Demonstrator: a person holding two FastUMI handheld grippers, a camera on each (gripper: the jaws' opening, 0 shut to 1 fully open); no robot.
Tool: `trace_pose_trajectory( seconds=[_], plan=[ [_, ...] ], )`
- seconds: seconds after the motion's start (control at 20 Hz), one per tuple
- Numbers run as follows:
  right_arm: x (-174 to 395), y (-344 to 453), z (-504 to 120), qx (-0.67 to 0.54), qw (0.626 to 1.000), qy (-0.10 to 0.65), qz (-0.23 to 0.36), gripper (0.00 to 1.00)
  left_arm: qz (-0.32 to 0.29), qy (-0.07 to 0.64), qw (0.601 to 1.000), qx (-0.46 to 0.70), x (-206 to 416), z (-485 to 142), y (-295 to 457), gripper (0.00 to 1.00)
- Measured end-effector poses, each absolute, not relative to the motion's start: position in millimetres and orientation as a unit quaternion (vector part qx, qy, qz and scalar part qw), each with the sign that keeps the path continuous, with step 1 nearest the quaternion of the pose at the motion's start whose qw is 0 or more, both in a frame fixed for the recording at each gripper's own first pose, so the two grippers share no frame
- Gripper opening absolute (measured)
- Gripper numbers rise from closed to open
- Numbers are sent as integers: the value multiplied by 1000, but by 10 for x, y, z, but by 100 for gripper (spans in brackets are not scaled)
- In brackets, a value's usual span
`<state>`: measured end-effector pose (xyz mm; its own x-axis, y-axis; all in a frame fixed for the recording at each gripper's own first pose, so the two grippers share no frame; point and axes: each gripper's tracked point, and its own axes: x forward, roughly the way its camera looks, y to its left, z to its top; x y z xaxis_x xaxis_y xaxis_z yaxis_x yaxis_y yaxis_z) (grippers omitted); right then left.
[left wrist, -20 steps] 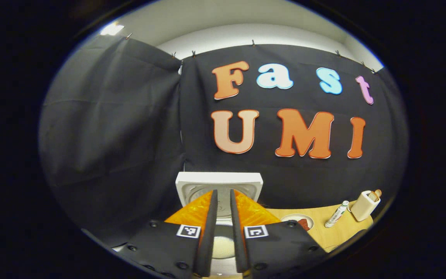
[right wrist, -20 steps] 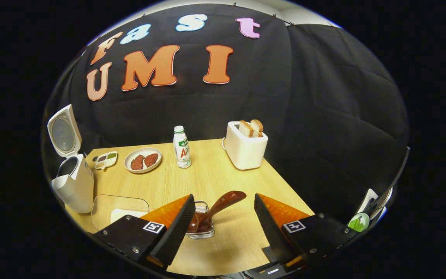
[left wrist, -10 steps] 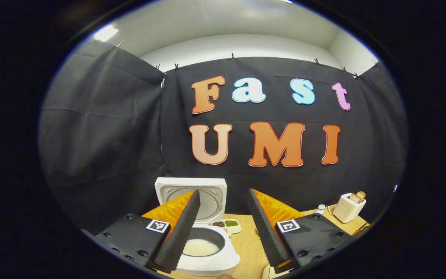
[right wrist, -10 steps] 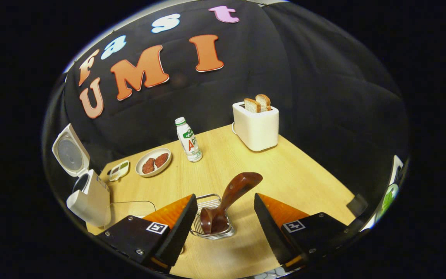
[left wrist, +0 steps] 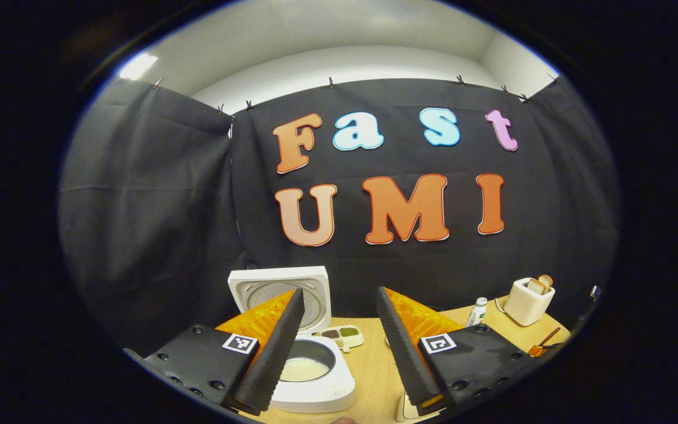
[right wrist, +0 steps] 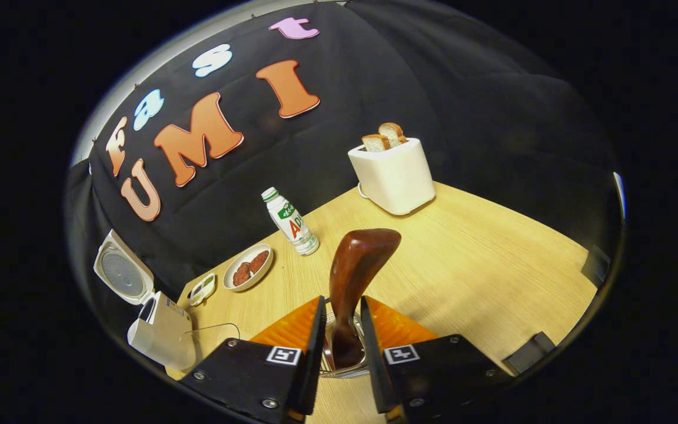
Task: Close the left gripper, press the button to open the rice cooker; take a wooden spoon from the chopstick holder with the right hand, scoop a spoonful of rice and pour it into the rice cooker, then put the wooden spoon back into the chopstick holder.
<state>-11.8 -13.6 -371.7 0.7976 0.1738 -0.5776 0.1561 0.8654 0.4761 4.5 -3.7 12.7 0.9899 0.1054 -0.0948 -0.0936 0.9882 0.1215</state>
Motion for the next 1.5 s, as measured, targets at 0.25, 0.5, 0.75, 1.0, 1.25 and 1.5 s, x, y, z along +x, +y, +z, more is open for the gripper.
trace_pose_trajectory(
  seconds=[0.25,0.5,0.75,1.0,1.25,1.5],
  plan=[
    [-54,-77,-3722,252,907,337,-14,13,32,66,995,63,52,59,-181,87],
    [44,-74,-3241,242,920,307,3,12,23,61,996,59,30,-31,-148,89],
    [64,-41,-2673,288,915,281,30,12,23,58,997,45,-9,-122,-29,86],
    [42,258,-2316,293,917,263,68,12,30,65,997,19,2,-238,171,89],
    [-78,851,-2218,258,921,261,129,12,49,78,996,7,-3,-378,471,90],
    [-224,1340,-2462,166,934,270,162,12,63,91,994,7,-35,-492,703,86]
  ],
)
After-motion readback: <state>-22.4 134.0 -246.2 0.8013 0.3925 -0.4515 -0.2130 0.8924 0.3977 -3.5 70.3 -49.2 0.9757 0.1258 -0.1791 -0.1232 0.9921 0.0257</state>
